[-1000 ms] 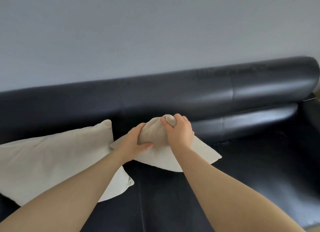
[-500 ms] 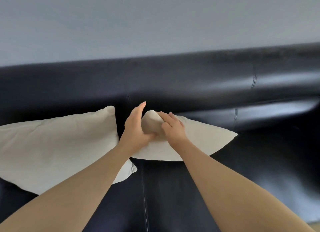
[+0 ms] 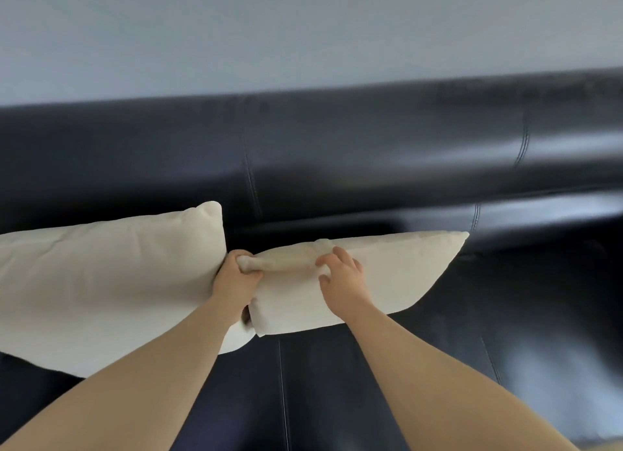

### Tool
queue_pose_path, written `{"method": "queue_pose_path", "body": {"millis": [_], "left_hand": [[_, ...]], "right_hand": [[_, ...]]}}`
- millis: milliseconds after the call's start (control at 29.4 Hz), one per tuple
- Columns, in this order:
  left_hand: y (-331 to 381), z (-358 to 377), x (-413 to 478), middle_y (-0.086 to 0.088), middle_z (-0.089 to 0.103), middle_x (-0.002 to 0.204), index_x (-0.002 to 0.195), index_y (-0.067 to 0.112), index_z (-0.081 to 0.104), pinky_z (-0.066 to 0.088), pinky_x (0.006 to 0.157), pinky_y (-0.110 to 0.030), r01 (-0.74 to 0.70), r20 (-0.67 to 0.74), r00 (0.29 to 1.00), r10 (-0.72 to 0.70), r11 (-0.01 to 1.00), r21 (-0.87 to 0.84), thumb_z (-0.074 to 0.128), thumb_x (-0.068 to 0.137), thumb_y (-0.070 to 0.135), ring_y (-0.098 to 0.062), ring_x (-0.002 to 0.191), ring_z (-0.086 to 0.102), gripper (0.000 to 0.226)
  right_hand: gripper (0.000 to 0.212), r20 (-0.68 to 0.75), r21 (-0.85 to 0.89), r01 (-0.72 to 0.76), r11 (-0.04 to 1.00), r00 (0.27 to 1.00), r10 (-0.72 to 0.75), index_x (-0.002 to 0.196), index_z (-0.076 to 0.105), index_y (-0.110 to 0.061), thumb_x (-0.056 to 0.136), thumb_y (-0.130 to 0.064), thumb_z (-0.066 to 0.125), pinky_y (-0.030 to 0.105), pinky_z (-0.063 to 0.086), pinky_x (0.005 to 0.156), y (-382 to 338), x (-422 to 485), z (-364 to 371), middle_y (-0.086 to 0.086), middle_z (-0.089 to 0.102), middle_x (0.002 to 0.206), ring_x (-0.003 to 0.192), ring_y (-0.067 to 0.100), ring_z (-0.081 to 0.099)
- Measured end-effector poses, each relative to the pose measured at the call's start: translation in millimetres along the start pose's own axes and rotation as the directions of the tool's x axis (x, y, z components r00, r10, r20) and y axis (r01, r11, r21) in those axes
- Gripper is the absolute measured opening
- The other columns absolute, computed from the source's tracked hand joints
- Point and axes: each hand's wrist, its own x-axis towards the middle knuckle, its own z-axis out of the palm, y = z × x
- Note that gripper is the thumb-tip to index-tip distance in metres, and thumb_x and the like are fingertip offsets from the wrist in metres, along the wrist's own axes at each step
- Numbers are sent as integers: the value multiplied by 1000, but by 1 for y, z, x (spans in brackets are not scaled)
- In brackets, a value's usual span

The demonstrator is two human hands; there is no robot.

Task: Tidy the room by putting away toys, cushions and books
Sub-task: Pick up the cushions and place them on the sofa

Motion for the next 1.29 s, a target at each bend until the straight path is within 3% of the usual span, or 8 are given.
{"method": "queue_pose_path", "body": {"millis": [102, 238, 340, 442, 611, 747, 917, 1291], "left_hand": [[3, 10, -5, -11, 50, 131, 136, 18, 39, 40, 97, -36, -143, -189, 959, 212, 936, 323, 49, 85, -4, -30, 121, 47, 57], [-9, 26, -24, -7, 13, 157, 118, 15, 54, 30, 108, -38, -372, -75, 853, 516, 703, 606, 40, 82, -15, -29, 145, 5, 49], [-29, 24, -22, -2, -4, 159, 137, 16, 39, 13, 117, -47, -351, 209, 900, 382, 352, 868, 39, 94, 8, -27, 146, -14, 44], [-33, 16, -18, -1, -14, 159, 150, 19, 10, 1, 117, -50, -294, 254, 948, 190, 225, 929, 37, 97, 24, -31, 144, -20, 60], [-17, 27, -27, 0, 4, 158, 145, 24, 20, 12, 116, -45, -325, 268, 942, 199, 355, 877, 44, 93, 30, -29, 146, -8, 58], [-2, 33, -49, 2, 36, 144, 137, 20, 38, 33, 108, -39, -399, 254, 911, 327, 533, 746, 52, 89, 26, -23, 138, 26, 50], [37, 41, -86, 1, 35, 146, 139, 18, 38, 36, 98, -29, -465, 301, 885, 355, 685, 561, 53, 92, 22, -18, 130, 39, 50], [53, 40, -219, -1, 48, 137, 133, 19, 46, 40, 93, -28, -747, 604, 647, 466, 546, 379, 50, 95, 22, -20, 124, 46, 39]], "right_hand": [[45, 100, -45, -2, 999, 995, 6, 135, 41, -31, 95, -11, 41, 38, 32, 110, 4, -3, 10, -9, 2, 159, 146, 18, 2], [63, 226, -177, -83, 981, 966, 123, 144, 19, -44, 93, -15, 40, 49, 22, 109, -1, -3, 14, -13, -15, 157, 146, 20, -8], [65, 313, -199, -94, 976, 937, 154, 146, 16, -44, 91, -19, 40, 48, 23, 108, -8, 3, 12, -12, -13, 157, 146, 22, -1], [61, 332, -65, -166, 984, 926, 179, 148, 19, -34, 92, -22, 40, 42, 32, 108, -6, 4, 14, -11, 6, 157, 139, 26, 23], [61, 286, 75, -321, 944, 914, 288, 149, 21, -27, 91, -19, 38, 42, 44, 99, 16, -20, 11, 0, 28, 150, 127, 28, 42], [57, 245, 146, -365, 920, 914, 324, 148, 25, -22, 93, -21, 39, 34, 45, 95, 19, -44, 7, 4, 36, 144, 124, 26, 44], [50, 141, 346, -371, 862, 928, 344, 146, 30, -18, 97, -23, 41, 31, 41, 95, 1, -70, -18, 8, 41, 141, 124, 26, 45], [46, -204, 753, -237, 614, 803, 560, 140, 39, -16, 95, -21, 45, 28, 42, 87, -14, -224, -26, 4, 48, 137, 119, 20, 49]]}}
